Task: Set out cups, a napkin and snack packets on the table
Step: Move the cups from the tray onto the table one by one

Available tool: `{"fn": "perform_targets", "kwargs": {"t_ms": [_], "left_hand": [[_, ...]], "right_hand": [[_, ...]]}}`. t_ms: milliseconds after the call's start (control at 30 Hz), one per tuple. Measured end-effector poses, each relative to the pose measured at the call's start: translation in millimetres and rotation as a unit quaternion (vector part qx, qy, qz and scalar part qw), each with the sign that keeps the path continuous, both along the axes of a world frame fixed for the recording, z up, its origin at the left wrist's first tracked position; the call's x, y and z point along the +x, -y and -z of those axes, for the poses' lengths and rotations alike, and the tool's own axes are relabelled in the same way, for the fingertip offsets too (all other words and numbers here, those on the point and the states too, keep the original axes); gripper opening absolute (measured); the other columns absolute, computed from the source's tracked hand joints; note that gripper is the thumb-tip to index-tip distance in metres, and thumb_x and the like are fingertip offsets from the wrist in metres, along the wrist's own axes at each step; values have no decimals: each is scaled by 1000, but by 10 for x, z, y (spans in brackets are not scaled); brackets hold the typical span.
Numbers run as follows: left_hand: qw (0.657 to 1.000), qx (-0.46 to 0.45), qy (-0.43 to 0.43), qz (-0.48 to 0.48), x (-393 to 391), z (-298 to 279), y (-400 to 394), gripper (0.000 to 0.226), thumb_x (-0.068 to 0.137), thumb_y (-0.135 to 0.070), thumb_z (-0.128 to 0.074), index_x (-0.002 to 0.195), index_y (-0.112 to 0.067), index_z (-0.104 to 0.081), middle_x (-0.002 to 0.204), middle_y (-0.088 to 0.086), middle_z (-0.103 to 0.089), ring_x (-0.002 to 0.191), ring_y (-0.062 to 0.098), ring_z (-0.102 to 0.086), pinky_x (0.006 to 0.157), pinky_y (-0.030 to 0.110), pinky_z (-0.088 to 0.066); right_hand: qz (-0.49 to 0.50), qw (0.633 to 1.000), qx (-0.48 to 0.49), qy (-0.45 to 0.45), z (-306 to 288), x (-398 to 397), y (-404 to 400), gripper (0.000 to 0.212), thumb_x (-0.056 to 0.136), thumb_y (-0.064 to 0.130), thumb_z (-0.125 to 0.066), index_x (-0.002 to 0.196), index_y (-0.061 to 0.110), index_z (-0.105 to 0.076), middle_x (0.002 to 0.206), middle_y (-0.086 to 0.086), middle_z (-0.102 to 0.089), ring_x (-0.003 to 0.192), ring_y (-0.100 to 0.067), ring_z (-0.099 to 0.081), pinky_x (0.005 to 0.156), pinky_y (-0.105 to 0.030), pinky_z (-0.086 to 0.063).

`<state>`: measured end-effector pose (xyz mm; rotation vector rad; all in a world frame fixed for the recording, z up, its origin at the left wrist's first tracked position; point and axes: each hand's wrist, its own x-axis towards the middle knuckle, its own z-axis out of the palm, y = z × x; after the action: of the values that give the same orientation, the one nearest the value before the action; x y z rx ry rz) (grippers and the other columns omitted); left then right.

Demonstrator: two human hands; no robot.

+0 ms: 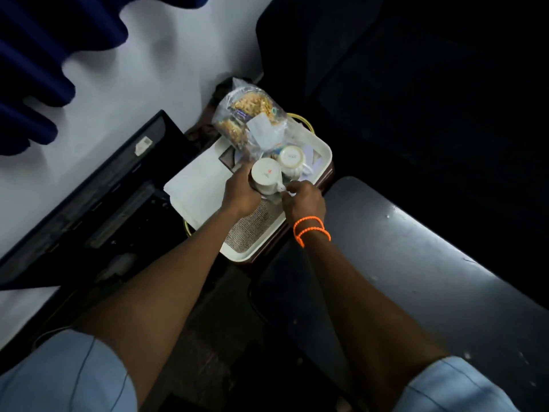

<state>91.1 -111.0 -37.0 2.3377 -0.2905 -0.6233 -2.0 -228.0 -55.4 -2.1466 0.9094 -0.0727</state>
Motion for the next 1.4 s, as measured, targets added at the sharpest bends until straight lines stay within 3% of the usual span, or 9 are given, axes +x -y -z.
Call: {"fn": "perform_targets", "kwargs": {"t_ms": [233,433,533,633,800,933,1100,1233,1400], "left_hand": [[992,-43,-37,-108,-17,25,40,56,81,-4,-70,132,-26,-64,123,-1,-73,117,19,-65,94,30,-54],[975,-127,-117,-136,-253,-134,155,66,67,-10,-63,128,-32,-57,115,-4,-72,96,12,-70,65,25,-57],[960,-177,-156,-151,-511,-210,375,65,71,-9,-61,135,-21,-53,108,5,-71,87,17,-72,74,35,-63],[923,-248,-220,-196,-702,-214,461,34,90,-2,-55,124,-10,-55,90,7,-68,73,15,-72,61,27,-62],[886,-285,-323,-173,-1312,-165,672,22,102,-24,-50,107,-12,-68,90,14,-77,84,30,-77,70,38,-64],[883,-254,-372,-130,-1884,-65,913,37,103,-49,-53,112,-17,-70,94,14,-80,82,31,-80,64,35,-63],[885,-157,-435,-47,-2443,10,1137,54,98,-62,-56,117,-12,-65,85,17,-80,77,32,-79,62,34,-62],[899,-69,-433,-18,-2827,85,1265,51,95,-58,-65,111,-10,-71,92,15,-75,80,28,-74,64,34,-64],[892,-63,-447,-1,-3224,228,1326,20,102,-30,-65,94,-14,-72,104,13,-73,86,24,-72,66,32,-64]], "right_hand": [[39,986,76,146,-104,-118,57,17,83,20,-78,98,12,-78,100,-6,-72,91,-24,-66,79,-38,-54],[45,968,136,205,-351,-235,249,16,79,29,-83,88,16,-78,97,9,-59,101,-10,-58,85,-10,-40],[91,954,178,224,-471,-448,441,11,78,26,-84,80,22,-74,91,13,-63,89,-11,-62,81,-20,-48],[123,937,238,223,-468,-561,520,20,79,30,-81,82,11,-75,93,-8,-73,87,-30,-68,81,-43,-56],[182,916,291,208,-455,-1045,719,28,74,48,-73,73,19,-78,102,-6,-73,95,-14,-69,89,-38,-53],[240,886,348,191,-391,-1595,899,41,80,56,-67,86,18,-80,111,-10,-73,103,-24,-71,93,-44,-55],[304,865,369,153,-319,-2366,1099,65,83,70,-55,100,12,-79,99,-8,-79,95,-24,-75,84,-38,-57],[348,854,363,136,-184,-2973,1102,60,88,65,-52,96,12,-79,93,-4,-80,81,-13,-75,75,-32,-51],[389,838,358,137,59,-3491,930,50,94,53,-55,90,9,-79,91,-8,-80,82,-19,-76,73,-32,-53]]}}
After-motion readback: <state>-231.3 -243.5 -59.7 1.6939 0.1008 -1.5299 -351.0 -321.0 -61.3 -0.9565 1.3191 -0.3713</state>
